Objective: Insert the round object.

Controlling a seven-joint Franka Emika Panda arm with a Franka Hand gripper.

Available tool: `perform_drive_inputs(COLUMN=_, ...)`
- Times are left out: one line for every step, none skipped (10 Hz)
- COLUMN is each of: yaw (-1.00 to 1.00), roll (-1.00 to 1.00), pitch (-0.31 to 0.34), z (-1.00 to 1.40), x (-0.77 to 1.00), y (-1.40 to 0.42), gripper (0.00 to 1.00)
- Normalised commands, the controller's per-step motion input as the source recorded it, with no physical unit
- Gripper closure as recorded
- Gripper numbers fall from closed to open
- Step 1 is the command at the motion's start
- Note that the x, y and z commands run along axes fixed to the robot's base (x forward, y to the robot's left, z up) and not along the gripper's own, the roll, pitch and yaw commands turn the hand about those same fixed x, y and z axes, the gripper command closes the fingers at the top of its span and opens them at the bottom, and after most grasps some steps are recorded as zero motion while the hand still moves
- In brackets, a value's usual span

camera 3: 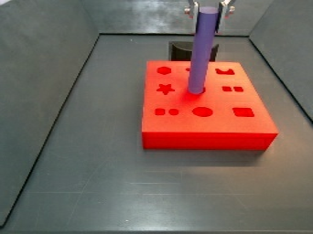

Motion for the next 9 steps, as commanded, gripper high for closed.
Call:
perform_drive_inputs(yaw=-0.01, roll=0.06, pitch=-0.029, z=-0.24, x=0.0, y=0.0, gripper=1.0)
perform_drive_inputs(yaw=0.0, roll=0.06, pitch=-0.033, z=-0.24, x=0.12, y=0.09, gripper=1.0)
perform_drive_inputs(yaw=0.01, roll=0.05, pitch=-0.036, z=-0.19, x=0.3, y=0.06, gripper=1.0)
perform_drive_inputs(yaw=0.01, roll=0.07, pitch=-0.02, z=-0.15, x=0.32, y=0.0, gripper=1.0)
perform_drive_inputs(yaw=0.0, roll=0.07, pitch=-0.006, z=-0.15, x=0.12, y=0.0, gripper=1.0)
perform_drive_inputs(yaw=0.0, roll=0.07, pitch=0.0, z=-0.13, x=0.0, y=-0.01, gripper=1.0)
perform_drive_inputs(yaw=0.0, roll=0.02, pitch=0.0, z=0.0, x=0.0, y=0.0, gripper=1.0)
perform_drive_inputs(yaw=0.0, roll=0.01, pitch=0.0, z=0.0, x=0.01, y=0.0, gripper=1.0)
perform_drive_inputs(yaw=0.0, roll=0.03, pitch=-0.06, z=-0.48, x=0.05, y=0.0, gripper=1.0)
